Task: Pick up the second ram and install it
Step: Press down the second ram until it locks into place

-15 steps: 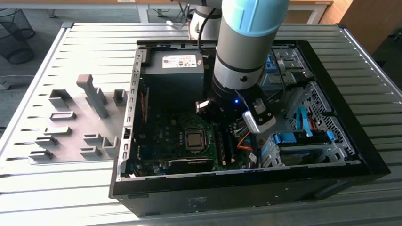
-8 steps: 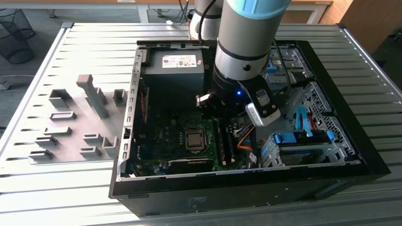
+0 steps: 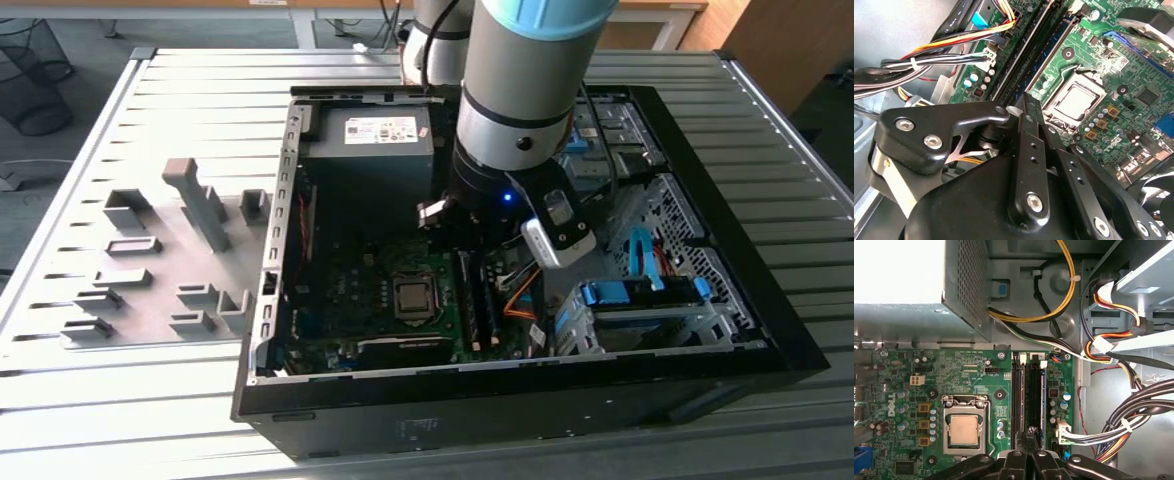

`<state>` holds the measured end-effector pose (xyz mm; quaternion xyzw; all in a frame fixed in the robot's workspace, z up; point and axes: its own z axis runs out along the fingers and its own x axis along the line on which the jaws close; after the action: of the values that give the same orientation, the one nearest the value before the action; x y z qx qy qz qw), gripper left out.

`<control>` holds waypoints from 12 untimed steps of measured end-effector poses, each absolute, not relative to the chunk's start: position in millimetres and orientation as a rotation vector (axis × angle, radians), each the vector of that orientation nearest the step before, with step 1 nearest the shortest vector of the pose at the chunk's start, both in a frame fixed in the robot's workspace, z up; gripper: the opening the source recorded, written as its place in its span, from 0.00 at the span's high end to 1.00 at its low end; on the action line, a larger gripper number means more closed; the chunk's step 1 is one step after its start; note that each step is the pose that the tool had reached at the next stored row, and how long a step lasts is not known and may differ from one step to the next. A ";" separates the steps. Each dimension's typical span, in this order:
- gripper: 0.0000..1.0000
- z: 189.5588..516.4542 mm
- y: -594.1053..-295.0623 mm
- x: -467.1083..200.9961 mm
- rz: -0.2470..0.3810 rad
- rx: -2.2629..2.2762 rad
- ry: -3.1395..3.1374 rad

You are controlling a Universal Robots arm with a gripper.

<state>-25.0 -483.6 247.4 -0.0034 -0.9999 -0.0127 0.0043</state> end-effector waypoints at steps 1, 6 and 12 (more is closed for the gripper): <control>0.90 247.4 -483.6 -25.0 -0.040 -0.011 -3.133; 0.90 240.9 -483.6 -24.3 -0.040 -0.011 -3.133; 0.90 231.2 -483.6 -24.3 -0.041 -0.011 -3.132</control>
<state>-24.3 -483.6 231.2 -0.0034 -0.9999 -0.0130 0.0044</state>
